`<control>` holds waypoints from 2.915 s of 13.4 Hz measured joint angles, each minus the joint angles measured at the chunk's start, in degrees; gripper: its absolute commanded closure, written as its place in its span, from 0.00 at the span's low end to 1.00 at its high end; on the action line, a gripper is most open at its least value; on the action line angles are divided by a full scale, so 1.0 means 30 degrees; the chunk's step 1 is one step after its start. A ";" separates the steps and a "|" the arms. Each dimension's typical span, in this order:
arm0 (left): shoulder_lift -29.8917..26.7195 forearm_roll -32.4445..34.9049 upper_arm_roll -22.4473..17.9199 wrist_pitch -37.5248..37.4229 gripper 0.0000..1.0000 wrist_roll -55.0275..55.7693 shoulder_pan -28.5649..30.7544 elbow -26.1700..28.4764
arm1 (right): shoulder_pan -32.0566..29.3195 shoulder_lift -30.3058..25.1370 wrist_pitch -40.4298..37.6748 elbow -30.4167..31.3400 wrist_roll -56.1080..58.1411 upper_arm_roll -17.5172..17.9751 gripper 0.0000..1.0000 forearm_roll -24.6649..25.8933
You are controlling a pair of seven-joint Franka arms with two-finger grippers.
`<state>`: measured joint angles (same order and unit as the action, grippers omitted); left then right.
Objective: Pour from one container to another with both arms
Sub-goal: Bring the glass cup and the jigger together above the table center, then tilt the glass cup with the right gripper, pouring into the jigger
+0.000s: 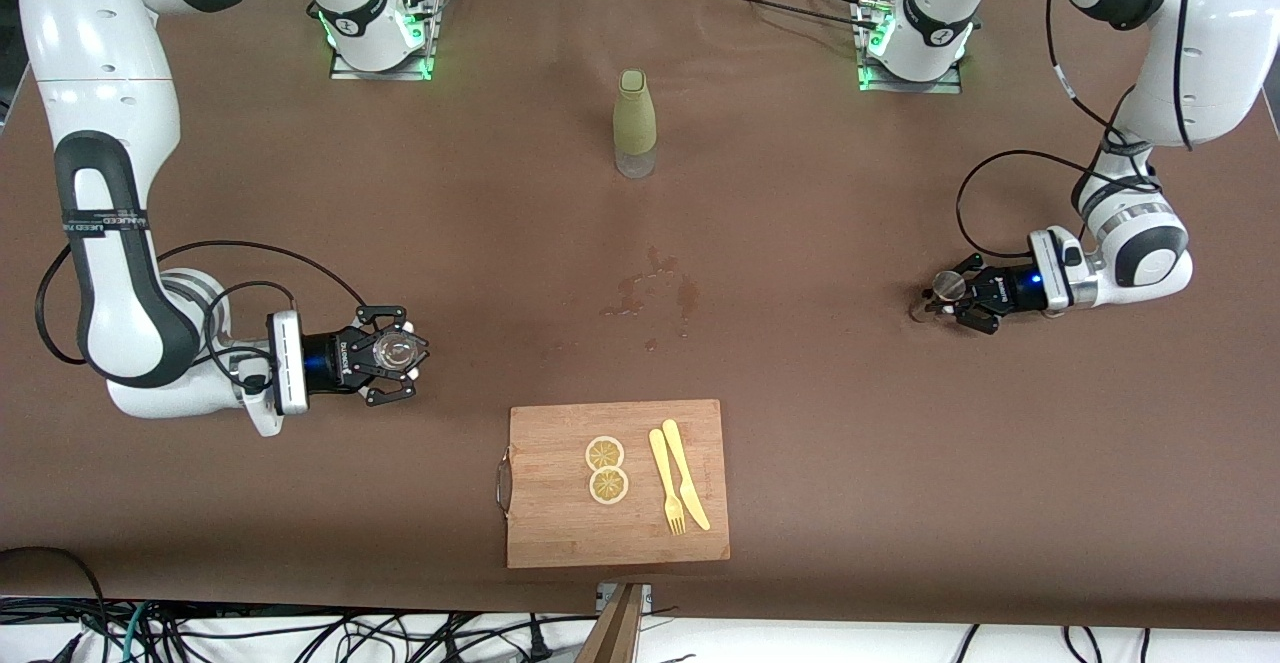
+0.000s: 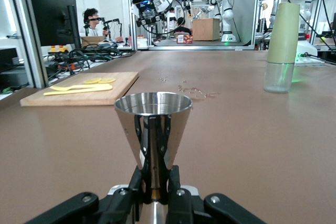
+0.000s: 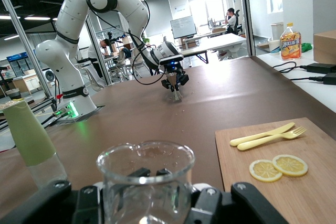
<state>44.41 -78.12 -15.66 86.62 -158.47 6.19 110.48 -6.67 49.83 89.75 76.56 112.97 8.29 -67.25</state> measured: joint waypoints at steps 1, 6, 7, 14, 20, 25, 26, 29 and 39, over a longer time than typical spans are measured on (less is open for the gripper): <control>-0.0080 -0.0257 0.0208 0.0027 1.00 0.0384 -0.0454 -0.0261 | 0.0156 -0.0003 0.0001 -0.0171 -0.0192 0.0012 0.88 0.0000; -0.0666 -0.1870 0.1585 0.1199 1.00 0.2221 -0.3634 -0.1163 | 0.0568 -0.0419 0.0456 -0.0400 -0.0942 0.0117 0.88 -0.0006; -0.0655 -0.2852 0.1630 0.1409 1.00 0.2502 -0.4610 -0.1156 | 0.0820 -0.0615 0.1021 -0.0414 -0.1058 0.0155 0.88 -0.0010; -0.0453 -0.9982 0.2678 0.5479 1.00 0.3675 -0.9500 -0.0976 | 0.3912 -0.1448 0.4940 -0.0421 -0.1580 0.0239 0.88 -0.0015; 0.0074 -1.5482 0.3269 0.8918 1.00 0.3677 -1.2681 -0.1418 | 0.6543 -0.1986 0.9226 0.0134 -0.1705 0.0247 0.88 -0.0016; 0.0419 -1.8070 0.3280 1.2036 1.00 0.3677 -1.4226 -0.2456 | 0.7956 -0.4640 1.2397 0.3731 -0.1709 0.0259 0.88 -0.0017; 0.0421 -1.8533 0.3289 1.2520 1.00 0.3677 -1.4564 -0.2617 | 0.8091 -0.5311 1.2735 0.4547 -0.1707 0.0258 0.88 -0.0017; 0.0436 -1.8956 0.3289 1.2953 1.00 0.3678 -1.4982 -0.2834 | 0.8482 -0.6057 1.4092 0.5655 -0.1667 0.0255 0.88 -0.0017; 0.0412 -1.9508 0.3300 1.2951 1.00 0.1566 -1.4978 -0.3267 | 0.9934 -0.5951 1.8289 0.6773 -0.0769 0.0241 0.88 -0.0004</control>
<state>45.65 -136.64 -5.76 125.47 -153.77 -38.75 100.68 23.13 31.98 144.62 96.88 110.66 9.01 -67.27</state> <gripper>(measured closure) 0.789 0.859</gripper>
